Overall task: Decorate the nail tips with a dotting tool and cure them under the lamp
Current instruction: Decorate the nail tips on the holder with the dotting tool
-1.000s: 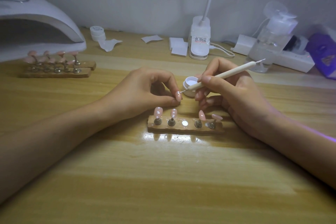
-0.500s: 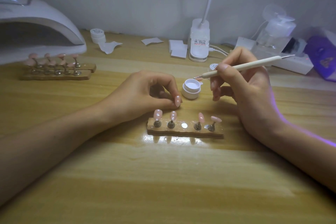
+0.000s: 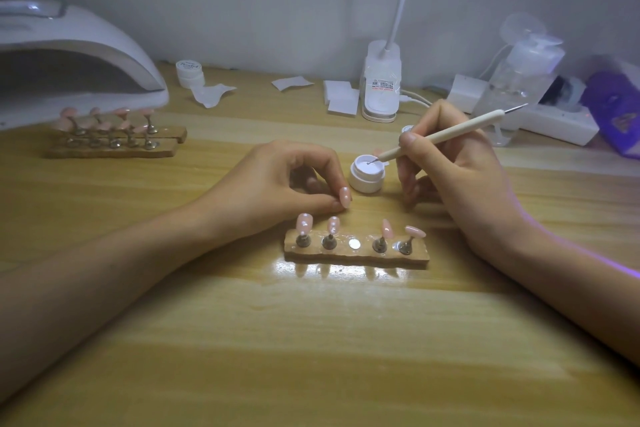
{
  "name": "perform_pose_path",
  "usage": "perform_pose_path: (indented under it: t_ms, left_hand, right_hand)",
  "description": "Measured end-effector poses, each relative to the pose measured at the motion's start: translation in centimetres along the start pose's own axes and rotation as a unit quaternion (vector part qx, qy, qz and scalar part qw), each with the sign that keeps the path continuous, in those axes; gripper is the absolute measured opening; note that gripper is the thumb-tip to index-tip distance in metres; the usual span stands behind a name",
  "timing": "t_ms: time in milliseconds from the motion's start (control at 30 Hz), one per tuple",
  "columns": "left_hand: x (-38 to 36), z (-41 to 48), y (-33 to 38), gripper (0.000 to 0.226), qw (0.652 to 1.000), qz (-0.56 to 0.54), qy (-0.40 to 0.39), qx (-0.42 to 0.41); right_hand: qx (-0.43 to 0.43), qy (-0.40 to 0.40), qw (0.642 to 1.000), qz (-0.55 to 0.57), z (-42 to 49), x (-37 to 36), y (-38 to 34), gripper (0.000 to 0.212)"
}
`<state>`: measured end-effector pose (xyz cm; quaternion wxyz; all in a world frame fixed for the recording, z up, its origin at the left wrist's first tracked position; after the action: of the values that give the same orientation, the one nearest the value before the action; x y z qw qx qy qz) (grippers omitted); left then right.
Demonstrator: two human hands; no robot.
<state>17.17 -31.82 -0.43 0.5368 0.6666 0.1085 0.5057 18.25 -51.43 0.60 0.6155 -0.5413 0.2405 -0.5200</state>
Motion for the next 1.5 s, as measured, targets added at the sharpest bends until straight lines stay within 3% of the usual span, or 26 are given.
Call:
perform_pose_path:
  t_ms: [400, 833, 1100, 1233, 1367, 1500]
  left_hand:
    - [0.0, 0.0, 0.1, 0.021, 1.000, -0.006, -0.003, 0.000]
    - [0.0, 0.0, -0.3, 0.019, 1.000, 0.002, 0.004, 0.011]
    - [0.1, 0.0, -0.5, 0.016, 1.000, -0.002, 0.008, 0.024]
    - [0.1, 0.0, -0.5, 0.016, 1.000, -0.004, 0.005, 0.023]
    - [0.0, 0.0, -0.4, 0.018, 1.000, -0.004, 0.007, 0.017]
    - [0.0, 0.1, -0.3, 0.020, 1.000, -0.001, 0.006, 0.012]
  right_hand:
    - [-0.025, -0.025, 0.999, -0.004, 0.2, -0.2, 0.5, 0.021]
    - [0.078, 0.035, 0.996, 0.010, -0.4, 0.3, -0.8, 0.018]
    - [0.055, 0.043, 0.997, 0.039, -0.5, 0.3, -1.0, 0.017]
    - [0.048, 0.018, 0.994, 0.096, -0.7, 0.2, -1.3, 0.018]
    - [-0.019, -0.045, 0.986, 0.162, -0.7, -0.6, -0.7, 0.014]
    - [-0.045, -0.087, 0.986, 0.138, -0.6, -1.2, -0.4, 0.021]
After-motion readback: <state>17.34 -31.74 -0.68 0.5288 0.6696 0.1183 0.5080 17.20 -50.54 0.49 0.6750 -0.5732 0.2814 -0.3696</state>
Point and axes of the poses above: each hand's wrist, its own z-axis towards the middle knuckle, its own x-axis out of the back of the hand, y = z × x, the point moved 3 cm from there along z, towards the middle knuckle, and after that the axes turned 12 degrees about -y, right-handed, at the moved point
